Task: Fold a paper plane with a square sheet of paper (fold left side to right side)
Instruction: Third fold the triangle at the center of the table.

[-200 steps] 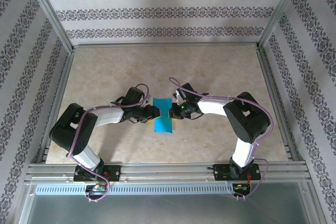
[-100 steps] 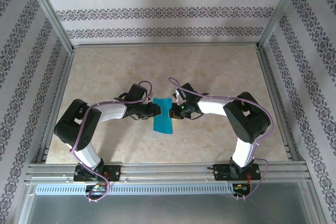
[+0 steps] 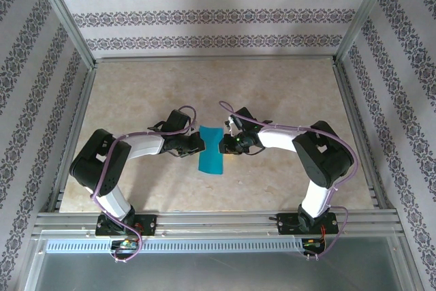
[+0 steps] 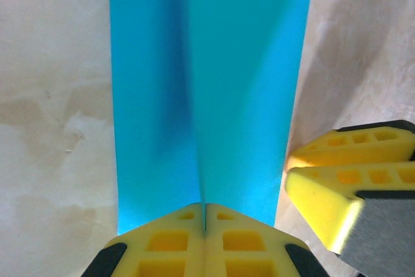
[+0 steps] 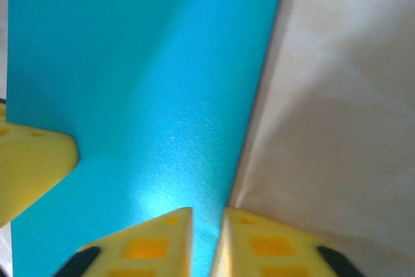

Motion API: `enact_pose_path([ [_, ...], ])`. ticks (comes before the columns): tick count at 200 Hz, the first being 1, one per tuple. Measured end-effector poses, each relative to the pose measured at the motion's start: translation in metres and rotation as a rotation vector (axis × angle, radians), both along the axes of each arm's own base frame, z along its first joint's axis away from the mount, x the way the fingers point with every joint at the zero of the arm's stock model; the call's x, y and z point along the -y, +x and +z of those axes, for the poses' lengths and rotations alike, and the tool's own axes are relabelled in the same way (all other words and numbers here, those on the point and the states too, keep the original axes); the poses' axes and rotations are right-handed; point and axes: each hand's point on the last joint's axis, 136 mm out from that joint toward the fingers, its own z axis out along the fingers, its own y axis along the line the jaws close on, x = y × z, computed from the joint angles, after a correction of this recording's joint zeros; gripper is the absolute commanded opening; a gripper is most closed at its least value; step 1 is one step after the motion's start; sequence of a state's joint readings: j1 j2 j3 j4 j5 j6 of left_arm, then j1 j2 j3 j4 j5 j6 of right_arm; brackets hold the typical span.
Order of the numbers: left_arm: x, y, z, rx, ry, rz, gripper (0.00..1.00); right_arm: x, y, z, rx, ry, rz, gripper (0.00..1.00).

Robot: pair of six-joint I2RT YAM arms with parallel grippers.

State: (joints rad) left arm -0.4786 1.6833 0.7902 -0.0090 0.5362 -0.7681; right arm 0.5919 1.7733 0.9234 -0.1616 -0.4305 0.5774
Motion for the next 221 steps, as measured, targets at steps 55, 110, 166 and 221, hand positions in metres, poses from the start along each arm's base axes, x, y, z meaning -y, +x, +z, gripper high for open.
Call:
enact_pose_path([
  [55, -0.005, -0.001, 0.006, -0.004, -0.001, 0.052, 0.00, 0.013, 0.016, 0.056, 0.209, 0.014, 0.008, 0.69],
  [110, -0.012, -0.005, -0.001, -0.045, -0.019, 0.161, 0.00, 0.030, -0.016, 0.082, 0.437, -0.062, 0.104, 0.82],
  [166, -0.007, -0.001, 0.003, -0.050, -0.057, 0.205, 0.00, -0.009, -0.094, 0.067, 0.732, -0.177, 0.517, 0.86],
  [221, -0.005, -0.001, 0.004, -0.050, -0.065, 0.208, 0.00, -0.036, -0.116, 0.035, 0.915, -0.353, 0.763, 0.86],
])
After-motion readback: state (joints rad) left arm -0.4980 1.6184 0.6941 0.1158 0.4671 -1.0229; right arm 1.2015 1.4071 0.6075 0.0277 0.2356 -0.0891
